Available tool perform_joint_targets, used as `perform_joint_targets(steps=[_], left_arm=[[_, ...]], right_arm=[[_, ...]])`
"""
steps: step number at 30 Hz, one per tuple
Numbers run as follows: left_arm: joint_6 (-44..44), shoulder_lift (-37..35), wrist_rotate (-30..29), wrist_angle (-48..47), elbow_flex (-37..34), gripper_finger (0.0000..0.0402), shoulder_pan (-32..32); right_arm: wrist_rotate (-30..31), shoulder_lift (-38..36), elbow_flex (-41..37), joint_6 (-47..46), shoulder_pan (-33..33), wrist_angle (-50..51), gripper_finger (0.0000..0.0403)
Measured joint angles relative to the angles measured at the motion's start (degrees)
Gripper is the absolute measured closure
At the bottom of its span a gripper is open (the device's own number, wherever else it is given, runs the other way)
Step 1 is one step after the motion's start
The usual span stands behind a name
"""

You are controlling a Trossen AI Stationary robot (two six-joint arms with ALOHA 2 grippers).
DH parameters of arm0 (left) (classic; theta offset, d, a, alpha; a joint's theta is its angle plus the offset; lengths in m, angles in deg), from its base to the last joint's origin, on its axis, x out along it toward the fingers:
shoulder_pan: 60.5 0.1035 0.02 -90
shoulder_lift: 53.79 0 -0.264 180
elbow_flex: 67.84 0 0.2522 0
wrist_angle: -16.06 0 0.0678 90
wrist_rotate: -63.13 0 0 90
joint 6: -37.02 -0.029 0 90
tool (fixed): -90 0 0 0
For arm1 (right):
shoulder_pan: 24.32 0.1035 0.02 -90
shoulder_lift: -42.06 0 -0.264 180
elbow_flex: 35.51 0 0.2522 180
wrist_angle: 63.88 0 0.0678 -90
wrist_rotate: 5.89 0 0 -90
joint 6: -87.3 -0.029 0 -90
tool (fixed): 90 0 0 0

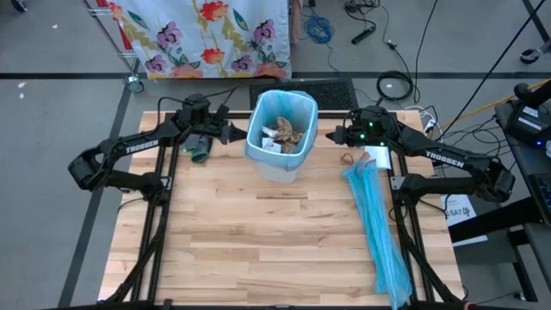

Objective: Place trash/remove bag and relplace
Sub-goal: Remove the blue trash bag from the trash bin

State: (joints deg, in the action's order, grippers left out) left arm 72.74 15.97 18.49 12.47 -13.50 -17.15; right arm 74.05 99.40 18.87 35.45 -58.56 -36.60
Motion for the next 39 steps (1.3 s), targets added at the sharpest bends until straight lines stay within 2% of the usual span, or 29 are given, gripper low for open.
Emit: perform_joint_targets(steps=[2,4,15,21,29,39], left_arm=[[0.08,0.00,0.00,0.00,0.00,0.0378,0.00],[0.16,0.00,0.00,0.00,0.00,0.0392,0.00],[0.06,-1.45,1.11,-0.18,0.00,0.0399,2.12],[-0.09,-2.33,2.63,-0.14,0.02,0.0400,3.99],[-0.09,-2.34,2.84,-0.15,0.02,0.0401,3.98],[0.53,-2.34,2.84,-0.17,0.04,0.0401,3.91]], right_arm=[[0.00,0.00,0.00,0.00,0.02,0.00,0.0319],[0.00,0.00,0.00,-0.01,0.01,0.00,0.0319],[0.05,0.00,0.00,-3.01,1.34,0.04,0.0319],[4.04,-0.02,0.00,-4.30,3.74,0.04,0.0319],[4.20,-0.02,0.00,-5.47,5.11,-0.02,0.0319],[2.81,0.44,0.00,-1.06,4.92,0.00,0.0319]])
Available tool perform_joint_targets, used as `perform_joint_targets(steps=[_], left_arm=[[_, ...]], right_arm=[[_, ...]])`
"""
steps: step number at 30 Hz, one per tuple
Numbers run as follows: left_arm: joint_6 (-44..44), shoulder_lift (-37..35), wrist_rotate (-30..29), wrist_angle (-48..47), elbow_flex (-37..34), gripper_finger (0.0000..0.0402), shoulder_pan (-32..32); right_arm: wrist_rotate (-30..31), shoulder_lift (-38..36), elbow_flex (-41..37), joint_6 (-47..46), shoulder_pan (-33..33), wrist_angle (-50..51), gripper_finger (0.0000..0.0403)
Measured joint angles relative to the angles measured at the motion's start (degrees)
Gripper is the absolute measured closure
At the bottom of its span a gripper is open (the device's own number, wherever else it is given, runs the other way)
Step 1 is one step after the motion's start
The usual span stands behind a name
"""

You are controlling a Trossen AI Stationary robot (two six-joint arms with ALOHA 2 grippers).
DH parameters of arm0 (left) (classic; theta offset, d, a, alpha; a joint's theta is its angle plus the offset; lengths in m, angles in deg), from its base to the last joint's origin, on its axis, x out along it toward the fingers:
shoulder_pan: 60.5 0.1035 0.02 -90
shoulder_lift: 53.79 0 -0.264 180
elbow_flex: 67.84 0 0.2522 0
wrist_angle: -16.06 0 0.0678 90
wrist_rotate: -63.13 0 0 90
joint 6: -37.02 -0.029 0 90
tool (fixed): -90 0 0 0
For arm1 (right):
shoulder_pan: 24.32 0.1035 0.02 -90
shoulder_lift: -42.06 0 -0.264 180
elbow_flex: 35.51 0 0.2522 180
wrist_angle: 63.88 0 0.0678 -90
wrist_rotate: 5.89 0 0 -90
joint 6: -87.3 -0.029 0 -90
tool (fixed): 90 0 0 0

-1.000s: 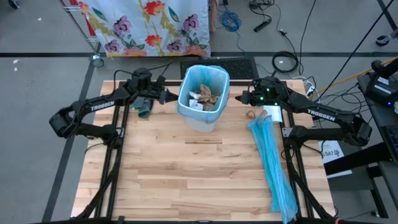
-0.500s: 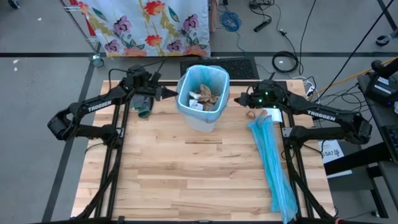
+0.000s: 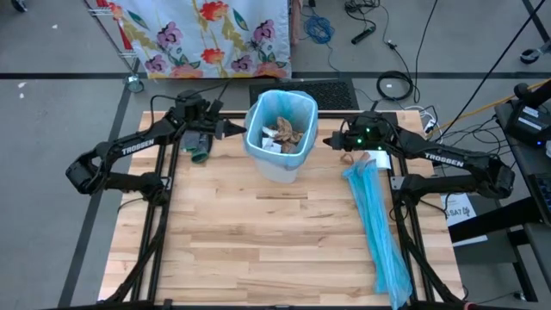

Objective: Place trash/remove bag and relplace
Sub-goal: Remove the blue trash bag from the trash bin

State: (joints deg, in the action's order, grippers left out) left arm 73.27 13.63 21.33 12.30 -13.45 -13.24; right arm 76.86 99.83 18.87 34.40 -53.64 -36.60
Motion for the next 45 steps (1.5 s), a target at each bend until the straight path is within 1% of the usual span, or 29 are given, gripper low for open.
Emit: perform_joint_targets(steps=[3,8,16,20,24,27,32,36,39,43,45], left_arm=[[1.80,0.00,0.00,0.00,0.01,0.0401,0.02],[2.94,0.00,-0.02,0.00,0.07,0.0401,0.02],[2.47,0.00,-0.25,-0.12,0.07,0.0401,-0.04],[2.45,0.00,-0.59,-0.14,0.07,0.0401,-0.04],[2.44,0.00,-0.74,-0.17,0.07,0.0401,-0.04],[2.42,0.00,-1.20,-0.20,0.07,0.0401,-0.04],[2.38,0.00,-1.56,-0.21,0.07,0.0401,-0.04],[2.36,0.00,-1.62,-0.22,0.07,0.0401,-0.04],[2.36,0.00,-1.64,-0.22,0.07,0.0401,-0.04],[2.34,0.00,-1.64,-0.22,0.07,0.0401,-0.04],[2.34,0.00,-1.64,-0.22,0.07,0.0401,-0.04]], right_arm=[[-3.27,1.12,0.00,1.29,-1.04,-1.23,0.0319],[-8.59,4.55,0.00,3.87,-3.53,-8.56,0.0319],[-9.86,4.86,0.00,7.76,-6.56,-9.33,0.0319],[-13.27,6.28,0.00,8.69,-7.59,-10.06,0.0319],[-15.43,8.69,0.00,9.04,-7.59,-14.94,0.0319],[-15.64,9.14,0.00,8.81,-7.61,-17.63,0.0319],[-17.18,8.51,0.00,8.63,-7.56,-17.61,0.0319],[-17.08,8.36,0.00,8.63,-7.41,-18.56,0.0311],[-16.31,8.88,0.00,8.65,-7.41,-19.35,0.0297],[-12.53,10.62,0.00,8.35,-6.98,-18.78,0.0276],[-12.04,11.66,0.00,8.62,-6.97,-18.94,0.0266]])
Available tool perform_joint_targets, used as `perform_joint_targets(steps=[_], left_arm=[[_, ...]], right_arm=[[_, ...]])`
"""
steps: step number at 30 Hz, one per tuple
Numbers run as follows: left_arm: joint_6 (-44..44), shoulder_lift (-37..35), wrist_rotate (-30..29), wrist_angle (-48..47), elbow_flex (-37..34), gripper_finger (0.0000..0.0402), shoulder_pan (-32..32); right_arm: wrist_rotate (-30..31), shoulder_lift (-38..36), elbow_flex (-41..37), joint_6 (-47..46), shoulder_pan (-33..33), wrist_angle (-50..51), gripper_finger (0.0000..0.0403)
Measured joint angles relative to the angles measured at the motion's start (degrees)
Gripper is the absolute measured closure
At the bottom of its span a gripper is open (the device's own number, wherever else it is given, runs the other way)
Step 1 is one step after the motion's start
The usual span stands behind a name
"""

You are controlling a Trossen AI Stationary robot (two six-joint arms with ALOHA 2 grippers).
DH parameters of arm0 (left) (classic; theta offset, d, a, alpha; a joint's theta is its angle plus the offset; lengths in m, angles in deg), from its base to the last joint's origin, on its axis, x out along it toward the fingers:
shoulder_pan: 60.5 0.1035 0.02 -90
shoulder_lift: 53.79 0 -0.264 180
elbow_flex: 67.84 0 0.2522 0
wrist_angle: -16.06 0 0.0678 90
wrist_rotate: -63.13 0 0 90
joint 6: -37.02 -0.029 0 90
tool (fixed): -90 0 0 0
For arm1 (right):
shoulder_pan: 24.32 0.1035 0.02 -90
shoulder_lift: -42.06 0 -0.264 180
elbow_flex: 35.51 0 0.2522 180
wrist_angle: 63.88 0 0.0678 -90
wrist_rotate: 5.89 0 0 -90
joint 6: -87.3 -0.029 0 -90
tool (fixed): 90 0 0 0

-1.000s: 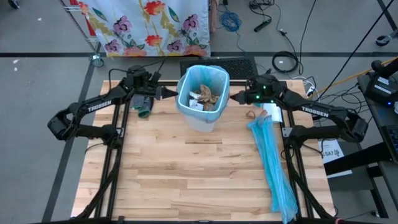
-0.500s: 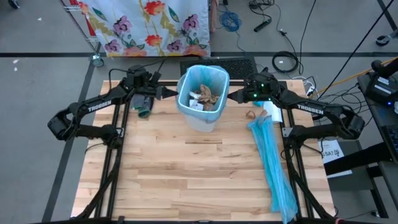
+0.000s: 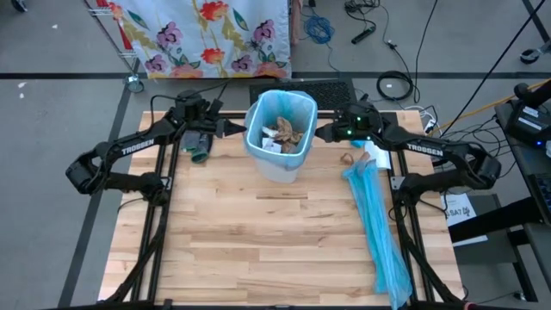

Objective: Place trash/remove bag and relplace
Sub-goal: Remove the blue trash bag from the trash bin

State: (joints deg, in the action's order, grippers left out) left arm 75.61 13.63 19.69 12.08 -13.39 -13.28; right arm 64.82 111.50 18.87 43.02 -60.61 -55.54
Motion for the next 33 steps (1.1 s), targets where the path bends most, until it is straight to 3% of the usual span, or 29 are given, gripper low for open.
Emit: perform_joint_targets(steps=[6,12,16,21,33], left_arm=[[-0.02,0.00,-0.01,0.00,0.00,0.0401,0.00],[-0.02,0.00,0.00,0.00,0.00,0.0401,0.00],[-0.02,0.00,0.00,0.00,0.00,0.0401,0.00],[0.00,0.00,0.00,0.00,0.00,0.0401,0.00],[1.53,-3.63,-0.17,0.45,0.07,0.0401,-0.11]], right_arm=[[0.91,3.56,0.00,0.02,0.02,-0.03,0.0253],[3.26,5.89,0.00,0.39,0.02,-1.40,0.0268],[2.24,6.89,0.00,1.36,0.15,-4.30,0.0297],[0.95,6.67,0.00,3.53,0.92,-6.54,0.0387],[1.47,-2.44,0.00,3.98,0.33,-1.35,0.0403]])
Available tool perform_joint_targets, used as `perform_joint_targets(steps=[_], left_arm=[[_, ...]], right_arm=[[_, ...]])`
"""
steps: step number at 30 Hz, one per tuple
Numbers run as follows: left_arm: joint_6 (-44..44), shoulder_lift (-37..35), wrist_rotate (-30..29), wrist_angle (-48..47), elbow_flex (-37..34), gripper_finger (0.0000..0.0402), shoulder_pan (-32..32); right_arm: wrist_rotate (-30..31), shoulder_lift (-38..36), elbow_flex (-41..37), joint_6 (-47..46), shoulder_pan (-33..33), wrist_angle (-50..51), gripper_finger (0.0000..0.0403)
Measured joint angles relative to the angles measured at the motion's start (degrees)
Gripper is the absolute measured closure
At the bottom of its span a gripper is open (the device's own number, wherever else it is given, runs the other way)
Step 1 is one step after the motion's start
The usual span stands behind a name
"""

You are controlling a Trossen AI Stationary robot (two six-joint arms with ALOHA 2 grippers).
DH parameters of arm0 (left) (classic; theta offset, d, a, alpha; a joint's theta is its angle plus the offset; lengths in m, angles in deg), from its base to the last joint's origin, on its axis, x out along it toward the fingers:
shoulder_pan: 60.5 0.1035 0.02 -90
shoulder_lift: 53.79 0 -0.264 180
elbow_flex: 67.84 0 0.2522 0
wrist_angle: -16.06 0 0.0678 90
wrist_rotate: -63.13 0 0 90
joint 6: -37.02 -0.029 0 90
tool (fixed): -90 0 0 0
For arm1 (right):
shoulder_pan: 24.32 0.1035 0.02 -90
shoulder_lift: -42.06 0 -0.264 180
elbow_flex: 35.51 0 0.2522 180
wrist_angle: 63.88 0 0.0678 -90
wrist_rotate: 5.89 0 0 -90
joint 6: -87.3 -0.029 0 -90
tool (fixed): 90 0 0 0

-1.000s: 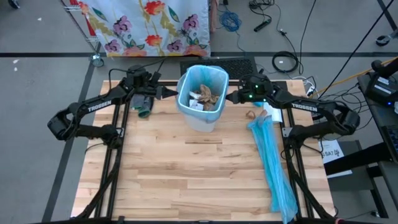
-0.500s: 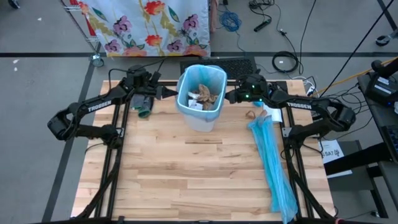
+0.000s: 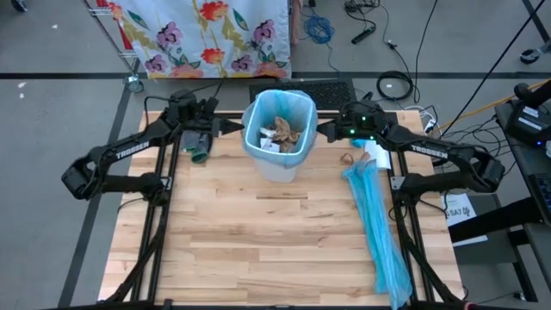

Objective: Place trash/remove bag and relplace
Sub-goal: Remove the blue trash bag from the trash bin

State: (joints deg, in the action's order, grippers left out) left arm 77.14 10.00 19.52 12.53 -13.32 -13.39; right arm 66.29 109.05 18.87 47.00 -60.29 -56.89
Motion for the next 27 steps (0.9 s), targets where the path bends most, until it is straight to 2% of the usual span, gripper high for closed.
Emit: perform_joint_targets(steps=[4,12,16,19,23,27], left_arm=[[0.05,-1.51,-0.20,-0.20,1.97,0.0401,0.00],[0.02,-2.39,-0.24,-0.33,7.90,0.0401,-1.06],[0.00,-2.38,-0.22,-0.28,10.37,0.0402,-1.90],[0.00,-2.36,-0.26,-0.26,12.14,0.0402,-2.03],[0.03,-2.34,-0.26,-0.33,14.29,0.0402,-2.05],[2.75,-2.32,-0.35,-0.55,14.69,0.0402,-3.09]], right_arm=[[1.43,-3.14,0.00,0.31,0.09,2.52,0.0403],[1.41,-10.01,0.00,-1.15,0.14,0.36,0.0403],[1.42,-11.48,0.27,-1.55,1.08,-2.71,0.0403],[1.45,-10.97,3.45,-0.83,2.17,-2.03,0.0403],[1.44,-9.10,11.04,1.24,3.19,4.74,0.0403],[1.84,-6.61,18.48,3.11,3.54,18.56,0.0403]])
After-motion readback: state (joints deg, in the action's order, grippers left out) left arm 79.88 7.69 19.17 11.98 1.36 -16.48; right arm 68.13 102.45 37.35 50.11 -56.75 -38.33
